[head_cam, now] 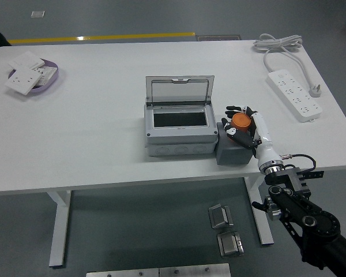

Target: Pick up the cylinder from the cube,place it in the box,flap close box

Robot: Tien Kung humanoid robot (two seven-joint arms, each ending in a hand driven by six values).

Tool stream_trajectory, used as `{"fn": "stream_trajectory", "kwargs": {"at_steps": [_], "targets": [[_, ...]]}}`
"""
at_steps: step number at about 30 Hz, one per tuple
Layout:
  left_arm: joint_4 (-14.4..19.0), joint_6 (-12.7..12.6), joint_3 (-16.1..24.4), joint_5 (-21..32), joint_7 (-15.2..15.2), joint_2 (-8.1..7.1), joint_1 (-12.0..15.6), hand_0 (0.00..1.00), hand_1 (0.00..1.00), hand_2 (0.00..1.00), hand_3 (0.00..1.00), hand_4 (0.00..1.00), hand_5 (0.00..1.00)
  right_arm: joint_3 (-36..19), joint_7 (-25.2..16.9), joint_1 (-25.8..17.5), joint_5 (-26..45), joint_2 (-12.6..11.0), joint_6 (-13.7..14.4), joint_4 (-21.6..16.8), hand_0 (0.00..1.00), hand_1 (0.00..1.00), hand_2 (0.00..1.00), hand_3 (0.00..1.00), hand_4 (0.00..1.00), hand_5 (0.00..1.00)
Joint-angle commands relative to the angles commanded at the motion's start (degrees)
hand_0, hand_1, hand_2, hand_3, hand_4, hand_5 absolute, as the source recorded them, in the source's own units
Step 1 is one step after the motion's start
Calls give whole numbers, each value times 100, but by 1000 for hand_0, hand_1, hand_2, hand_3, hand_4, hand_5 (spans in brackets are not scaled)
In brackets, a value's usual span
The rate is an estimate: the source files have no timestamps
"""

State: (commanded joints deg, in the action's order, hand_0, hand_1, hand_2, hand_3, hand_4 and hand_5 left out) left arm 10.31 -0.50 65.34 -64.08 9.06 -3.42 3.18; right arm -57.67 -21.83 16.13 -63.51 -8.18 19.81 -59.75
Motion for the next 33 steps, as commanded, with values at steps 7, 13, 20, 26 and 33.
{"fn": "stream_trajectory", "kwargs": {"at_steps": [7, 13, 20, 26, 33], "targets": [[0, 2, -4, -2, -7, -4, -13, 609, 629, 624, 664, 687, 306, 62, 12, -6, 25, 26, 26, 2, 617, 580, 523, 527, 32, 14], [0, 0, -15, 13, -10, 3, -5, 609, 629, 624, 664, 686, 306, 106, 64, 19, -63, 30, 121, -34, 540, 538, 498, 481, 10, 2], [0, -4, -3, 3, -2, 3, 11, 609, 629, 624, 664, 686, 307, 42, 126, 158, -244, -50, 245, -107, 392, 404, 397, 331, 60, 2], [0, -7, 32, -27, 13, 12, 24, 609, 629, 625, 664, 686, 306, 33, 469, 414, -756, -178, 452, -348, 382, 394, 388, 316, 74, 2], [0, -19, 137, -116, 53, 8, 56, 609, 629, 625, 664, 687, 307, 625, 1394, 1066, -1982, -166, 476, -623, 363, 372, 387, 304, 45, 2]]}}
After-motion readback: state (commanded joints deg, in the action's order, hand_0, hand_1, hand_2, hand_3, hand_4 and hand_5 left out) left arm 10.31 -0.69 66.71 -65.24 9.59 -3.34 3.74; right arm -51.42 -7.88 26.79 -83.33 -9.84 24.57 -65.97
